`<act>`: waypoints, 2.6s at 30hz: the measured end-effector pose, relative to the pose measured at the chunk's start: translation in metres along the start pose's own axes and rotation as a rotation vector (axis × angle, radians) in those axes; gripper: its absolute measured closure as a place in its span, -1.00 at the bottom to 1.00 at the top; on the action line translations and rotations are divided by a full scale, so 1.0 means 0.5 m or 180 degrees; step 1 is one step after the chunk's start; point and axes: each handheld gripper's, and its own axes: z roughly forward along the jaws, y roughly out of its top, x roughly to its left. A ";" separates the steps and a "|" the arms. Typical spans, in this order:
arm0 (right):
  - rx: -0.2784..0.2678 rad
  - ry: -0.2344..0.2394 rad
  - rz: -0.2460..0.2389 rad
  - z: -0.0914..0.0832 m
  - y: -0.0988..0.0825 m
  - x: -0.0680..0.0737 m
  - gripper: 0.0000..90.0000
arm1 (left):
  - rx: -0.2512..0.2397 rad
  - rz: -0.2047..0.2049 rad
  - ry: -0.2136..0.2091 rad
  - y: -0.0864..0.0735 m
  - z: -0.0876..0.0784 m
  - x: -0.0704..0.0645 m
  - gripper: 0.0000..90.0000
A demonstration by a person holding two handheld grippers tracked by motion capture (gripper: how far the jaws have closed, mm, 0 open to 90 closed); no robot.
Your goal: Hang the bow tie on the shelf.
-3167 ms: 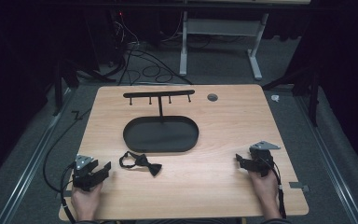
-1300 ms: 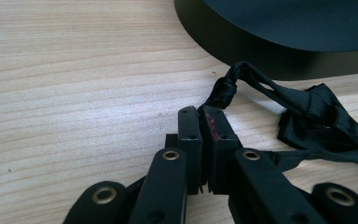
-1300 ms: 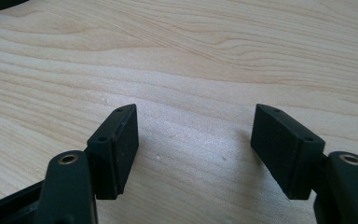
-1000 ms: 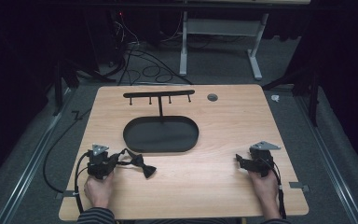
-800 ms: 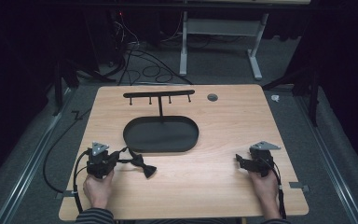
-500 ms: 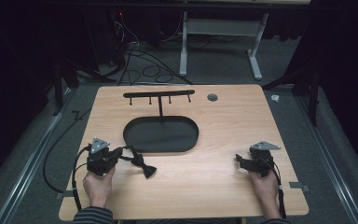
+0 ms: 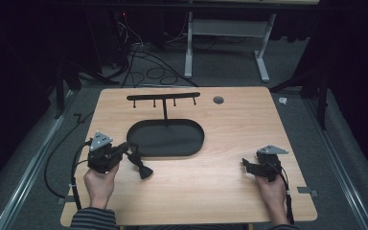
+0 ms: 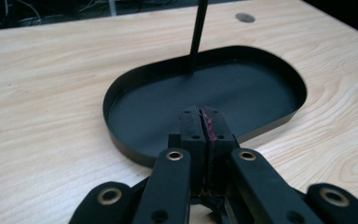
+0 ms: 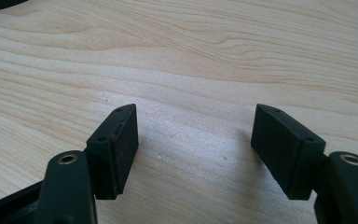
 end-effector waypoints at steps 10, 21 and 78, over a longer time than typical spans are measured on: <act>0.0002 0.0001 -0.0003 0.000 0.000 0.000 -0.27 | -0.0086 0.0034 -0.0127 0.045 -0.001 -0.004 0.97; 0.0006 0.0009 -0.0003 0.000 0.000 0.000 -0.27 | -0.0091 0.0096 -0.0155 0.091 0.011 -0.002 0.97; 0.0000 0.0015 0.0000 -0.001 -0.001 0.000 -0.28 | -0.0108 0.0066 0.0141 0.232 0.094 0.070 0.97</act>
